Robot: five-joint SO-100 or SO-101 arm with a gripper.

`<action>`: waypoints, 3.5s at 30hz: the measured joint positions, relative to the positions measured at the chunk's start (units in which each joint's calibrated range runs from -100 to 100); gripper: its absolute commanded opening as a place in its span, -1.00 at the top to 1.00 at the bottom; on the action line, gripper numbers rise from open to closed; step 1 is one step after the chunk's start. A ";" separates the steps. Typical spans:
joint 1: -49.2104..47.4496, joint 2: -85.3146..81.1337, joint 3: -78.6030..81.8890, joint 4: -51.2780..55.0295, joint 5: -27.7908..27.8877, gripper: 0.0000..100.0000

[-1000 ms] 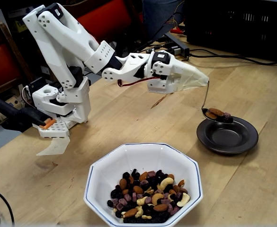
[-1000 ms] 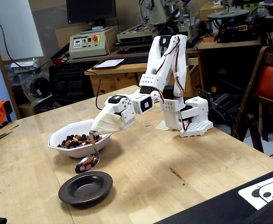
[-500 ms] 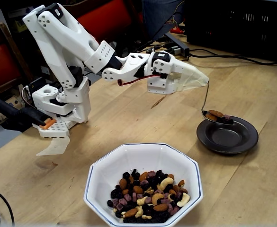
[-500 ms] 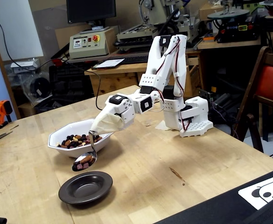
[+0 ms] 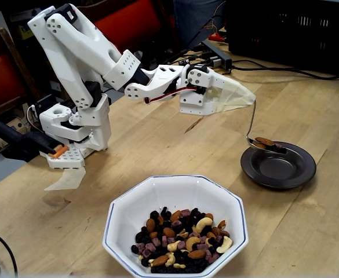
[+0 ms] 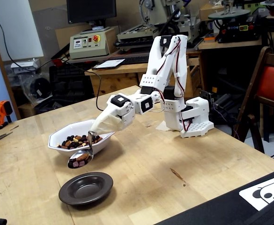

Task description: Use spoon to transfer food from the white bowl to brown plate

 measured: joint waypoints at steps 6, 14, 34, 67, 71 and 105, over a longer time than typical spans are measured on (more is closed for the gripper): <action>0.00 0.00 0.00 0.00 1.76 0.94; 0.00 0.00 0.00 0.00 5.91 0.95; 0.00 0.00 0.00 0.00 14.02 0.95; -7.08 0.00 0.00 11.16 22.91 0.95; -7.08 0.00 0.00 11.40 22.91 0.95; 7.08 -6.35 -10.61 11.96 -9.91 0.95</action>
